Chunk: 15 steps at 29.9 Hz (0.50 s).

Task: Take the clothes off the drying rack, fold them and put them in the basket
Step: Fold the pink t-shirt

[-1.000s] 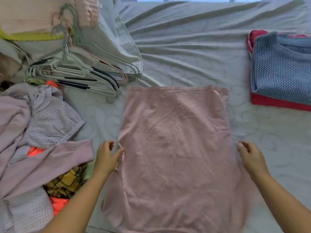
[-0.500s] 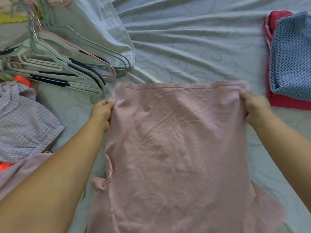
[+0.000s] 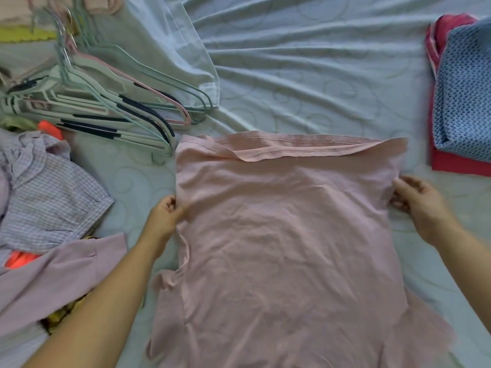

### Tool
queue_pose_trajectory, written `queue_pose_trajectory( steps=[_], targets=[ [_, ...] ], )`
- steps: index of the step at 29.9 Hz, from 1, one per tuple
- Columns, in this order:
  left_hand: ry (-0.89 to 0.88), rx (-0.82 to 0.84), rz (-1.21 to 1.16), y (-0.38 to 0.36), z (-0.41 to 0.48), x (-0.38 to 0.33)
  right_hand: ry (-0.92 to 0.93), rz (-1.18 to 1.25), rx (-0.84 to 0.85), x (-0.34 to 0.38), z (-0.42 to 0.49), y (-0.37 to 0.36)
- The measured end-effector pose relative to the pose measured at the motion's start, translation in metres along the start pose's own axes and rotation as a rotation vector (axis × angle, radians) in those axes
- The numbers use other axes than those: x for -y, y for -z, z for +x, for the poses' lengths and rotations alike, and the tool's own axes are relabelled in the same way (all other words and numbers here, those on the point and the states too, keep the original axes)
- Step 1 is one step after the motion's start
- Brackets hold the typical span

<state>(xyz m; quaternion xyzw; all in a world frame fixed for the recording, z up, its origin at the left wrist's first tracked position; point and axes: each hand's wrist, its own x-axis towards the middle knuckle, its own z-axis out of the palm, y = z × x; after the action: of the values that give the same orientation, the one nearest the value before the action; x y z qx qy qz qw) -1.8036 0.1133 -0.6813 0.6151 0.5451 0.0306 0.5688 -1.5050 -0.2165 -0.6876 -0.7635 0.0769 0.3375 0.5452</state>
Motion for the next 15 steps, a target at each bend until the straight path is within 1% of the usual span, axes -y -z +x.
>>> queue_pose_trajectory(
  steps=[3, 5, 6, 8, 9, 11, 12, 13, 15],
  targets=[
    [0.065, 0.074, 0.124, 0.012, -0.029, 0.034, -0.112, -0.233, 0.055, -0.032, -0.033, 0.001],
    [0.122, 0.154, 0.296, 0.025, -0.044, 0.049, -0.160, -0.279, 0.059, -0.046, -0.049, 0.000],
    [0.145, 0.216, 0.348, 0.030, -0.049, 0.055, -0.169, -0.274, 0.042, -0.048, -0.057, -0.001],
    [0.153, 0.329, 0.381, 0.037, -0.061, 0.060, -0.141, -0.241, -0.053, -0.050, -0.066, 0.000],
    [0.131, 0.353, 0.426, 0.040, -0.066, 0.059, -0.110, -0.220, -0.114, -0.051, -0.070, 0.002],
    [0.088, 0.306, 0.560, 0.049, -0.073, 0.058, -0.078, -0.255, -0.175, -0.054, -0.083, 0.004],
    [0.105, 0.264, 0.555, 0.055, -0.076, 0.060, -0.070, -0.318, -0.160, -0.055, -0.092, 0.007],
    [0.137, 0.260, 0.508, 0.062, -0.079, 0.065, -0.067, -0.409, -0.121, -0.058, -0.102, 0.011],
    [0.203, 0.347, 0.381, 0.075, -0.088, 0.071, -0.073, -0.570, -0.015, -0.062, -0.122, 0.022]
  ],
)
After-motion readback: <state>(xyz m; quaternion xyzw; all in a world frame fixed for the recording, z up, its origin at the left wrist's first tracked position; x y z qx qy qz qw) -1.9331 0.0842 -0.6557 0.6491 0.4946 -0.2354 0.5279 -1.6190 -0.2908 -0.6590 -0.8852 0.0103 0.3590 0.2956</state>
